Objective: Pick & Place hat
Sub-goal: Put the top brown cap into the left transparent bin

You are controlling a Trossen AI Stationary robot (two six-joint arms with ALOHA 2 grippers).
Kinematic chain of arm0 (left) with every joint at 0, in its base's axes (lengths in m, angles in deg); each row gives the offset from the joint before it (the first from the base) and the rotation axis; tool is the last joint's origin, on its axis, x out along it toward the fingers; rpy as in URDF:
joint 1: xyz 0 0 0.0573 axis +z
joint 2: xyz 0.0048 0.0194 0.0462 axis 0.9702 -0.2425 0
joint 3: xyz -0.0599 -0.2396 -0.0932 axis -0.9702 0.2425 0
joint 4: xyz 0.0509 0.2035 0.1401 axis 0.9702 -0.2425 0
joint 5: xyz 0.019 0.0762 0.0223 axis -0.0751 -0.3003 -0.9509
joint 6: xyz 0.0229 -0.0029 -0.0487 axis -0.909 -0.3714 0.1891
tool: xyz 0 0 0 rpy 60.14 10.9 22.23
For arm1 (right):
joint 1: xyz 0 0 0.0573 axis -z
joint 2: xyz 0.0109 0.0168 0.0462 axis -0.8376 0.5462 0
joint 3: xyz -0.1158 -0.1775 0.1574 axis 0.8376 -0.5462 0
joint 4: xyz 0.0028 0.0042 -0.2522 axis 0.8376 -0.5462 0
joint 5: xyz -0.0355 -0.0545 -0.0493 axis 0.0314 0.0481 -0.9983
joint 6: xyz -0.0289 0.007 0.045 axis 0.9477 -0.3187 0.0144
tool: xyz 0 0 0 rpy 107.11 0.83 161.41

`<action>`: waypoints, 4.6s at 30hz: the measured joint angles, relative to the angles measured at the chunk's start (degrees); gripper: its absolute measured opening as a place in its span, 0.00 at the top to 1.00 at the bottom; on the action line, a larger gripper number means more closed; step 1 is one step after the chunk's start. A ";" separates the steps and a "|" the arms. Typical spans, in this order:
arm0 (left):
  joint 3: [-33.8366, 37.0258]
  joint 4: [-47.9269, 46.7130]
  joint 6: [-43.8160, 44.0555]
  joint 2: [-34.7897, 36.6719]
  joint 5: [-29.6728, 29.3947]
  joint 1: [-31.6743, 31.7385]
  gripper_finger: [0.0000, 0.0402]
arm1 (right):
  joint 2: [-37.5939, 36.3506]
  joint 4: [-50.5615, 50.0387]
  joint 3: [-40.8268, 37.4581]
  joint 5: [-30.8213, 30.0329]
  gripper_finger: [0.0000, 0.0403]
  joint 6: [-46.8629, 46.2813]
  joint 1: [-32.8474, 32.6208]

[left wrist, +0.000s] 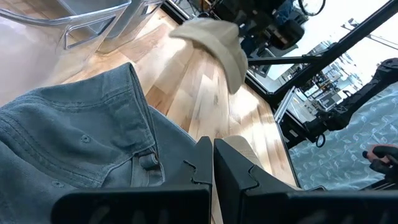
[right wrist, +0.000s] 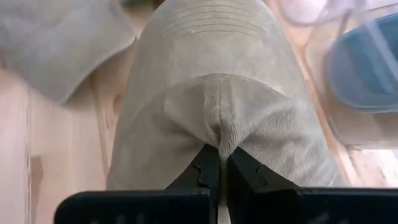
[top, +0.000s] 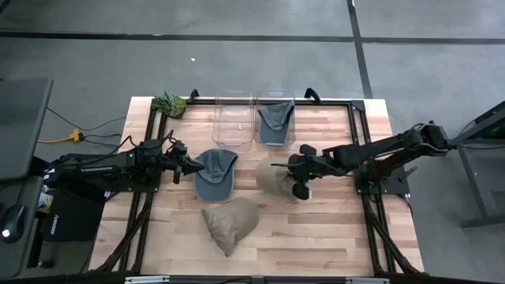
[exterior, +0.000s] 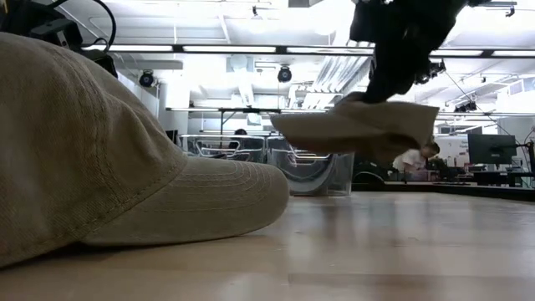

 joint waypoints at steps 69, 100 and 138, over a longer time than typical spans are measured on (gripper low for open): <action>-0.02 9.25 18.54 0.00 -7.93 0.02 0.84 | -5.95 12.79 -0.02 -12.22 1.00 -8.23 0.01; -8.65 43.70 24.39 -25.67 -11.77 0.00 0.46 | -5.93 50.81 -0.02 0.51 1.00 -15.47 5.97; -33.45 40.66 31.77 -51.68 -13.38 -0.02 0.22 | -5.36 39.79 -0.02 -4.23 1.00 -3.42 14.18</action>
